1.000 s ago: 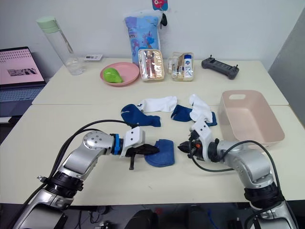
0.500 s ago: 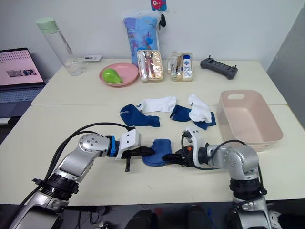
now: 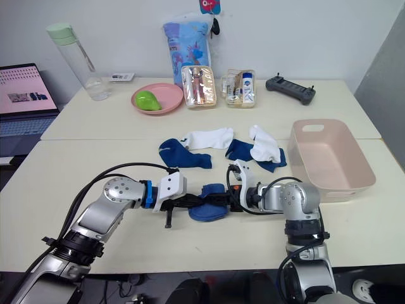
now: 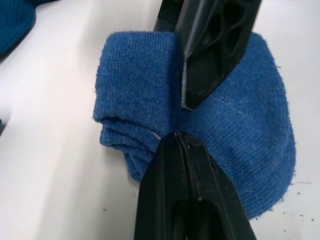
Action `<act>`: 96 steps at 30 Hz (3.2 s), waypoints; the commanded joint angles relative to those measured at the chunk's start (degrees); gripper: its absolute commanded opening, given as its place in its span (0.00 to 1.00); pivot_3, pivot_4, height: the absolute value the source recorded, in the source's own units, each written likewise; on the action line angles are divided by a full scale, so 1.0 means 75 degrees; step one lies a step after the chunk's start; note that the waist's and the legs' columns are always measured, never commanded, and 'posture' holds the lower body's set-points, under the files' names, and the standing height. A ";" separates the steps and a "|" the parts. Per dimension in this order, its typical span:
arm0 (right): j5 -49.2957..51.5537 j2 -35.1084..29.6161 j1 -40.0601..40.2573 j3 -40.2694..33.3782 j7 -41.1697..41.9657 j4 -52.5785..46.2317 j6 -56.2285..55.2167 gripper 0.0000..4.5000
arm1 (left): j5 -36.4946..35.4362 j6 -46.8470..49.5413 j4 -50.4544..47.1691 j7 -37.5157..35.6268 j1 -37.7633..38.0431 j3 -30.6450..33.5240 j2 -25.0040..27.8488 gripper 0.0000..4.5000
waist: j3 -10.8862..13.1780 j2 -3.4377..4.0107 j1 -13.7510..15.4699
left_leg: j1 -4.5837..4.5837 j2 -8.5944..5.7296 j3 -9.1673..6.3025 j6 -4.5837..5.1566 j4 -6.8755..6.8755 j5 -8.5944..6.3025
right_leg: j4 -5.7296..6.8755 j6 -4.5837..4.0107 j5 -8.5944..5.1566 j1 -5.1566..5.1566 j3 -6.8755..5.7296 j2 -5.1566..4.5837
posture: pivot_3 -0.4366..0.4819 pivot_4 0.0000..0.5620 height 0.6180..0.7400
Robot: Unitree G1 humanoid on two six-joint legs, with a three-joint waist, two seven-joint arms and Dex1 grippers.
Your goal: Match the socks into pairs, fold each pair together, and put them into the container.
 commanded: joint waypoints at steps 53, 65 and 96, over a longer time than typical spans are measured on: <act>-0.8219 -0.7680 -0.0495 0.2676 0.2077 0.3947 -1.4121 0.02 | -0.2618 0.4051 -0.1277 0.0666 -0.3797 0.0659 -0.1815 1.00 | 0.0065 -0.0019 0.0000 | -0.0037 -0.0001 0.0078 -0.0038 0.0063 0.0022 | -0.0001 0.0021 0.0001 -0.0023 0.0056 -0.0004 | 0.48 0.27 0.94; -0.7328 -0.7844 -0.0220 0.2232 0.3501 0.3438 -1.3815 0.63 | -0.2530 0.3985 -0.1098 0.0660 -0.3830 0.0639 -0.1903 1.00 | 0.0065 -0.0020 0.0015 | -0.0005 -0.0004 0.0075 -0.0036 0.0069 0.0020 | -0.0005 0.0032 0.0008 0.0014 0.0061 -0.0004 | 0.48 0.27 0.94; -0.2356 -0.5843 0.0425 -0.0625 0.3443 -0.3751 -0.5978 0.99 | -0.2073 0.2748 -0.1269 0.1478 -0.1033 0.3074 0.0385 1.00 | 0.0079 -0.0001 0.0095 | -0.0021 -0.0001 0.0030 -0.0007 0.0067 0.0002 | -0.0010 0.0025 0.0012 0.0011 0.0023 -0.0017 | 0.48 0.27 0.94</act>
